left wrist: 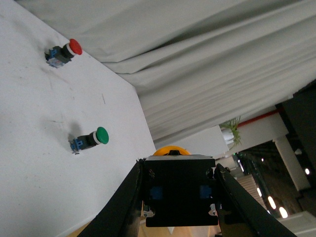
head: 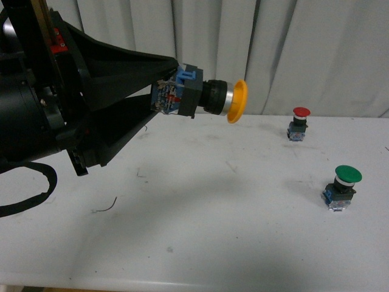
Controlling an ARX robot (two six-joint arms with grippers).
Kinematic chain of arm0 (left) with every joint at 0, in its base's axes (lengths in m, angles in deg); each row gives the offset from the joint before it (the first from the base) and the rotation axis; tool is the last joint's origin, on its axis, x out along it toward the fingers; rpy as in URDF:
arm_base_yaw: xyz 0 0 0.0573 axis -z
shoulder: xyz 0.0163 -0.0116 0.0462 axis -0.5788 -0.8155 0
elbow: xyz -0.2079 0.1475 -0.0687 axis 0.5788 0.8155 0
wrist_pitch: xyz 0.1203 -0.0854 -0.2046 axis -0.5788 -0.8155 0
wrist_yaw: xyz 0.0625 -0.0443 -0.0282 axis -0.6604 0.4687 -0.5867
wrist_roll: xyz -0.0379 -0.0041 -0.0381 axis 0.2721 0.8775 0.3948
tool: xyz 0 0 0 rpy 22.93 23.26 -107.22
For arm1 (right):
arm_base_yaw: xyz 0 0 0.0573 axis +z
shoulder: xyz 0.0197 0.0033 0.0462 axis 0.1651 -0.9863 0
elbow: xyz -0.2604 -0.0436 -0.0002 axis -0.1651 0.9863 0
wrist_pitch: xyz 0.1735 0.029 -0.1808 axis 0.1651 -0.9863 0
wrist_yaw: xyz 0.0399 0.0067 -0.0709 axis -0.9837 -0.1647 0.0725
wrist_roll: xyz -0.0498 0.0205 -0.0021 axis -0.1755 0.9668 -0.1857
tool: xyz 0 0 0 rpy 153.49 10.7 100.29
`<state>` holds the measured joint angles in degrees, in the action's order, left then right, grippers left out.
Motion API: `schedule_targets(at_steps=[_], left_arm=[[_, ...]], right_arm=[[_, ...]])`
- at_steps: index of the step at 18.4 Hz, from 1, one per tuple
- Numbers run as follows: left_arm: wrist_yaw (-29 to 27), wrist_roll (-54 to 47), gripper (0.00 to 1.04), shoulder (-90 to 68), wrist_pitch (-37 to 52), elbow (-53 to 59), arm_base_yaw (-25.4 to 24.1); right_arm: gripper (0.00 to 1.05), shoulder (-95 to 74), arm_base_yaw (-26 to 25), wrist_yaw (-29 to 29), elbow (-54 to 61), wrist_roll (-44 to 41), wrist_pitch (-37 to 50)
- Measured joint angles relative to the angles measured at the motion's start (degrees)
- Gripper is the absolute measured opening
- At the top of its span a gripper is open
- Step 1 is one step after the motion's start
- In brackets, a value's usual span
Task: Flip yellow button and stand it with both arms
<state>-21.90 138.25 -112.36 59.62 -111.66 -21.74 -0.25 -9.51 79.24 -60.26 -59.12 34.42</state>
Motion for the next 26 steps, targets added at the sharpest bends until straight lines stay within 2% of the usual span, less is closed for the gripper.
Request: schedule_targets(at_steps=[10,11,12,13,14,18,20,21,24,26], left_arm=[[-0.98,4.15,0.36,0.9,0.04,-2.27,-0.59],[-0.94,4.04,0.36,0.9,0.04,-2.34,-0.59],[-0.9,3.98,0.36,0.9,0.09,-2.51,-0.59],[-0.81,3.93,0.36,0.9,0.09,-2.67,-0.59],[-0.76,3.89,0.36,0.92,0.09,-2.67,-0.59],[-0.76,3.54,0.36,1.14,0.07,-2.69,-0.61],[-0.5,3.48,0.36,1.36,0.07,-2.69,-0.59],[-0.33,3.37,0.36,1.44,0.07,-2.69,-0.5],[-0.11,2.27,0.36,1.7,0.04,-3.13,-0.5],[-0.09,2.01,0.36,1.97,0.07,-3.23,-0.48]], right_arm=[[0.98,0.0,0.0,0.0,0.0,0.0,0.0],[0.98,-1.4,-2.43,-6.49,0.07,1.11,4.48],[0.98,-5.75,-6.45,-15.39,0.07,2.23,12.92],[0.98,-13.14,-6.54,-21.7,0.0,3.13,20.17],[0.98,-15.52,-5.84,-22.73,-0.04,3.37,22.75],[0.98,-27.15,-2.56,-21.38,-1.42,3.5,33.27],[0.98,-45.48,1.53,-16.5,-10.62,4.37,47.6],[0.98,-56.06,3.65,-13.64,-18.05,4.76,51.89],[0.98,-78.66,7.3,-9.09,-35.01,5.31,49.75],[0.98,-81.57,8.28,-9.81,-38.97,6.14,49.53]])
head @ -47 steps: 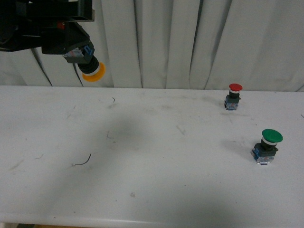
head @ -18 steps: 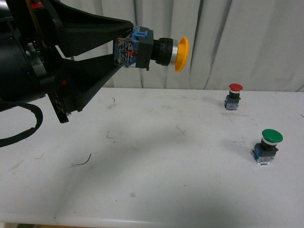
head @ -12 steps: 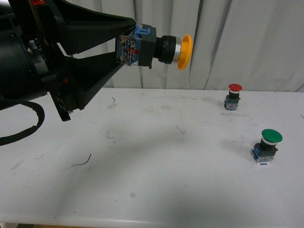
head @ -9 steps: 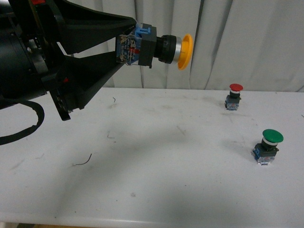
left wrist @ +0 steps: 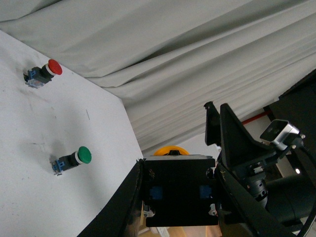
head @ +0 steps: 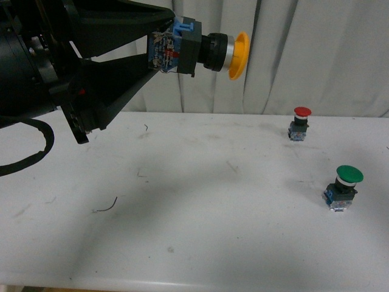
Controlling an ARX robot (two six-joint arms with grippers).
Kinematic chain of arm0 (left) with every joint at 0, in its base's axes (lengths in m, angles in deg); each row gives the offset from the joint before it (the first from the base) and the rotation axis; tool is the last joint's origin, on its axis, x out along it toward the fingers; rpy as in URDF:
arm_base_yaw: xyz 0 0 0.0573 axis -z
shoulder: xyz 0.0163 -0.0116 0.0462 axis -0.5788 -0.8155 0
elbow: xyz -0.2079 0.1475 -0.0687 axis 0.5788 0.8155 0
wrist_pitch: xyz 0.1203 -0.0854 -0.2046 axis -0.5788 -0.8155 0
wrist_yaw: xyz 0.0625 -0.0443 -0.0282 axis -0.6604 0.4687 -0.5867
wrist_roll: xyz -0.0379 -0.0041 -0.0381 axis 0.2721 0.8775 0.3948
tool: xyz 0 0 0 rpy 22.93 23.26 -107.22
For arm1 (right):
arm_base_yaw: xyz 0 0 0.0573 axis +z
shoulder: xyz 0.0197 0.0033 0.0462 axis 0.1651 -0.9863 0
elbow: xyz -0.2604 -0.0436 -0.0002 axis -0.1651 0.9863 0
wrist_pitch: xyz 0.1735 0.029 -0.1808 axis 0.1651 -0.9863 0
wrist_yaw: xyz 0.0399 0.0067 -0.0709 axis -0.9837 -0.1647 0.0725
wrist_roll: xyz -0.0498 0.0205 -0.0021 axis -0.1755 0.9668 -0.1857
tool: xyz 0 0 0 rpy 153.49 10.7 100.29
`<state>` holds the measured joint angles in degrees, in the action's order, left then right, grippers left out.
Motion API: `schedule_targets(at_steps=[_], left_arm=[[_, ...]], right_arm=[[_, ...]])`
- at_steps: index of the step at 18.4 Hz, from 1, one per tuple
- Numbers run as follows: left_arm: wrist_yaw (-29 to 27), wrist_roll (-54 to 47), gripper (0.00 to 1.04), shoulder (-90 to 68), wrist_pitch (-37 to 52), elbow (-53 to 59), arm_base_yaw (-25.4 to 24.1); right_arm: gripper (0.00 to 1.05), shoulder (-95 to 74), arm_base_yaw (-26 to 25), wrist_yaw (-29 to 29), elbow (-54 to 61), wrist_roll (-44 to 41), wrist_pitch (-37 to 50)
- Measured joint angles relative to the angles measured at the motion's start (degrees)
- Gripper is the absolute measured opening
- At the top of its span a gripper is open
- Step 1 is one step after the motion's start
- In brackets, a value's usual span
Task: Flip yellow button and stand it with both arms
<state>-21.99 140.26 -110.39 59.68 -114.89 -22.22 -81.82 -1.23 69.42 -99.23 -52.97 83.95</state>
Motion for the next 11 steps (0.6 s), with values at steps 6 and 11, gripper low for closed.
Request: schedule_targets(at_steps=[6,11], left_arm=[[0.09,-0.02,0.36,0.22,-0.02,-0.04,0.15],[-0.04,-0.02,0.36,0.33,0.0,-0.2,0.37]], right_arm=[[0.98,-4.59,-4.28,-20.79,5.81,21.94,21.97],[0.98,-14.78,-3.89,-27.08,7.48,47.76,24.28]])
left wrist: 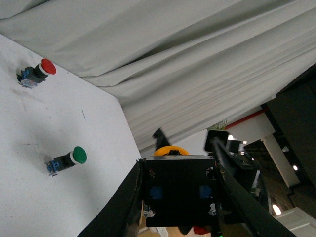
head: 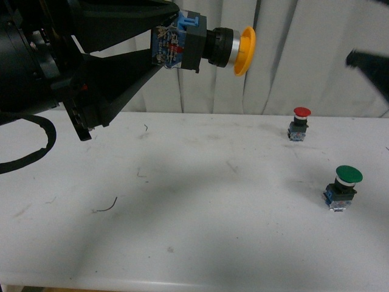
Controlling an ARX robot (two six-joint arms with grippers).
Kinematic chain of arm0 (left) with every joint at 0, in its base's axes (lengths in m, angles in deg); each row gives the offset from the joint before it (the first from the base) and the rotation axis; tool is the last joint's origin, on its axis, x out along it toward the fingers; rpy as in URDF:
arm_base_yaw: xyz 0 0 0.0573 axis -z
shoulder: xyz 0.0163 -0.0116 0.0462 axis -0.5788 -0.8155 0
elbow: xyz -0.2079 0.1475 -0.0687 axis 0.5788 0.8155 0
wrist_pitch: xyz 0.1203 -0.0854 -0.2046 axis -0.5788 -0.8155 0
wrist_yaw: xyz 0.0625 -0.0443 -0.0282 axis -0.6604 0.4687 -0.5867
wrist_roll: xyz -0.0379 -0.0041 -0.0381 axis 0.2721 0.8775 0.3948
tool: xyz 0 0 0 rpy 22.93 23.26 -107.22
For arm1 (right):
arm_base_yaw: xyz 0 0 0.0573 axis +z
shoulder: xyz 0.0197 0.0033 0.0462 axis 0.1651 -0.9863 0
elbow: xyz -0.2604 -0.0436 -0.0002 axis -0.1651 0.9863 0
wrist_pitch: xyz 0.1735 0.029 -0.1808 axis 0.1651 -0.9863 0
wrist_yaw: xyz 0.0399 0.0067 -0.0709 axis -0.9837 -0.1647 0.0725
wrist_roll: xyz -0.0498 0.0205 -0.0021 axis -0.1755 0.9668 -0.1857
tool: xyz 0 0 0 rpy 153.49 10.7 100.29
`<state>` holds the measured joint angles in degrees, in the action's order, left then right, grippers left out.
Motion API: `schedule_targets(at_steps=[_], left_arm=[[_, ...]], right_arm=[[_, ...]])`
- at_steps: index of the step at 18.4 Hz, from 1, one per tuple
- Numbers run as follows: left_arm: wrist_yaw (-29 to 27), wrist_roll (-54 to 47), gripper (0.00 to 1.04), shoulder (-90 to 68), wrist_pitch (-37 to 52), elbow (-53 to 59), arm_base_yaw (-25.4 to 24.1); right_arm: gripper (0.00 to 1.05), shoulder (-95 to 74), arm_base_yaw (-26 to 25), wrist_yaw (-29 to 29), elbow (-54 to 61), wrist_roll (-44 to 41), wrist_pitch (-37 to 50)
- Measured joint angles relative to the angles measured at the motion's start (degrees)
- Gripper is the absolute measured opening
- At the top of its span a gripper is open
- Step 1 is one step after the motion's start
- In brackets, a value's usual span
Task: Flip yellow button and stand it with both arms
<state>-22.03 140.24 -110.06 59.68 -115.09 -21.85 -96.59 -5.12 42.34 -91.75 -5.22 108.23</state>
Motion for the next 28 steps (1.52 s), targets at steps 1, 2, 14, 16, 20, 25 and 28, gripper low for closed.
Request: schedule_targets(at_steps=[1,2,14,16,20,25,28], left_arm=[[0.0,0.0,0.36,0.0,0.0,0.0,0.0],[-0.04,0.0,0.35,0.0,0.0,0.0,0.02],[-0.52,-0.77,0.35,-0.22,0.02,-0.09,0.63],[-0.48,-1.51,0.35,-0.87,-0.02,-0.09,0.74],[-0.42,-1.51,0.35,-0.9,-0.02,-0.04,0.5],[-0.22,-1.51,0.35,-0.94,-0.02,0.35,0.13],[-0.22,-1.51,0.35,-0.94,-0.02,0.44,0.13]], right_arm=[[0.98,-0.96,0.24,-0.17,0.09,2.4,-0.02],[0.98,-1.4,0.33,-0.24,0.11,3.58,-0.02],[0.98,-9.09,9.73,3.04,-5.64,29.0,-0.02],[0.98,-9.03,13.03,4.57,-7.63,28.81,0.07],[0.98,-9.03,16.44,5.35,-8.92,28.63,0.09],[0.97,-9.16,17.81,5.9,-9.42,28.63,0.07],[0.88,-9.18,18.18,5.84,-9.66,28.59,0.09]])
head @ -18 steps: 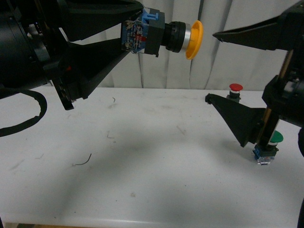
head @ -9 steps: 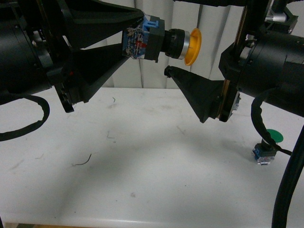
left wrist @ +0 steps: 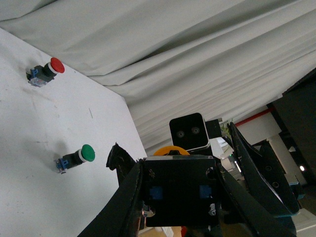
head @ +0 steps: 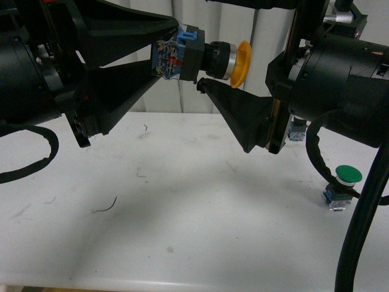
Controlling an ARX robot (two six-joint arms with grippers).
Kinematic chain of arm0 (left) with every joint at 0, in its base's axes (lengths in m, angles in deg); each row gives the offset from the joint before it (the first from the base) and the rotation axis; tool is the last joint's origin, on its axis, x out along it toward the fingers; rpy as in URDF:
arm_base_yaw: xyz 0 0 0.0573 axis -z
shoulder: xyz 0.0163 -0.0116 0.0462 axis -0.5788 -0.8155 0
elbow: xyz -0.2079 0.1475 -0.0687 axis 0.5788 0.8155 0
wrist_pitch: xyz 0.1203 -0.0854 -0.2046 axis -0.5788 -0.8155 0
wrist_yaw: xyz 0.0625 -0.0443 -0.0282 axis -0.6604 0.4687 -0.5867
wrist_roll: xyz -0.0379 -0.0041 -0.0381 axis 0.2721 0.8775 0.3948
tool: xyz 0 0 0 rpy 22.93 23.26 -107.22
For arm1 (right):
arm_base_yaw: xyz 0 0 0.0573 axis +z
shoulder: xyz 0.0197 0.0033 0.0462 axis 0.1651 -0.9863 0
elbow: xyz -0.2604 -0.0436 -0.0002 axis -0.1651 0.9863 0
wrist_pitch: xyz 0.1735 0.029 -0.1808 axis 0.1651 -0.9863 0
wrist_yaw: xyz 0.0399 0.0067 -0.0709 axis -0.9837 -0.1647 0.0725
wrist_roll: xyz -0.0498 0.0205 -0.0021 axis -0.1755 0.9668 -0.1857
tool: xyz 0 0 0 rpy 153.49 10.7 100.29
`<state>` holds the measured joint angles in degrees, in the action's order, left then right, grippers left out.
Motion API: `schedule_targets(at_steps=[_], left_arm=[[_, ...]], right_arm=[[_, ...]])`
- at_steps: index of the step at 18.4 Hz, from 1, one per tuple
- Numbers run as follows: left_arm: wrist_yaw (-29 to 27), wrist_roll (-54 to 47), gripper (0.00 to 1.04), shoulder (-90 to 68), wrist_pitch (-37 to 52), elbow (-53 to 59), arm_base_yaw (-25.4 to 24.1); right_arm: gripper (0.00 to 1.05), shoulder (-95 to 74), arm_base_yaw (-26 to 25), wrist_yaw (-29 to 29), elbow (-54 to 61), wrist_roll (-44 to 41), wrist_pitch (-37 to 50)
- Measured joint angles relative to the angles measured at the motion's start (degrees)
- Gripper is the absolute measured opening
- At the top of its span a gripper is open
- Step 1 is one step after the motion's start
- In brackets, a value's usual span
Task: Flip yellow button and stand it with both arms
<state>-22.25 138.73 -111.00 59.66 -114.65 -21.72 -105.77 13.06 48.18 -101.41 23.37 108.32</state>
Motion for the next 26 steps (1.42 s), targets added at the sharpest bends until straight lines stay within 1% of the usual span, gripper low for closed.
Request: schedule_targets(at_steps=[1,5,6,7,13,14,17,19,21,23,24,25,26], left_arm=[[0.02,0.0,0.35,0.0,0.0,0.0,0.0],[0.15,0.09,0.35,-0.17,-0.24,0.22,-0.33],[0.33,0.11,0.35,-0.15,-0.22,0.24,-0.35],[0.39,0.2,0.35,-0.15,-0.17,0.24,-0.35],[0.39,0.24,0.35,-0.17,-0.22,0.24,-0.35],[0.37,0.48,0.37,-0.2,-0.22,0.24,-0.35],[0.61,0.57,0.67,-0.26,0.11,0.2,-0.55],[0.55,0.74,0.85,-0.26,0.09,0.2,-1.38],[0.5,1.03,1.0,-0.26,0.11,0.2,-2.03],[0.83,1.33,0.97,-0.26,0.09,0.2,-2.97],[1.57,1.4,0.98,-0.09,0.07,0.24,-3.87],[2.89,1.38,0.98,1.09,0.02,0.9,-5.9],[7.19,1.55,0.98,8.63,0.13,6.29,-13.86]], right_arm=[[0.87,-0.15,0.02,0.0,-0.02,-0.09,0.0],[0.43,-1.7,0.0,0.46,-0.2,-0.2,0.09],[0.37,-1.7,-0.02,0.2,-0.2,-0.09,0.26],[0.34,-1.68,-0.04,0.26,-0.22,-0.07,0.28],[0.34,-1.68,-0.5,0.2,-0.22,0.02,0.31],[0.34,-1.68,-0.52,0.22,-0.22,0.02,0.28],[0.34,-1.68,-0.87,0.22,-0.02,-0.22,-0.22],[0.34,-1.68,-1.27,0.59,0.11,-0.44,-0.17],[0.34,-1.68,-1.31,0.63,0.11,-0.7,-0.2],[0.34,-1.68,-1.4,0.61,0.11,-0.85,-0.17],[0.34,-1.68,-1.62,0.44,0.11,-0.92,-0.2],[0.34,-1.68,-1.64,0.44,0.11,-1.11,-0.17],[0.34,-1.62,-2.05,0.46,0.07,-1.22,-0.2]])
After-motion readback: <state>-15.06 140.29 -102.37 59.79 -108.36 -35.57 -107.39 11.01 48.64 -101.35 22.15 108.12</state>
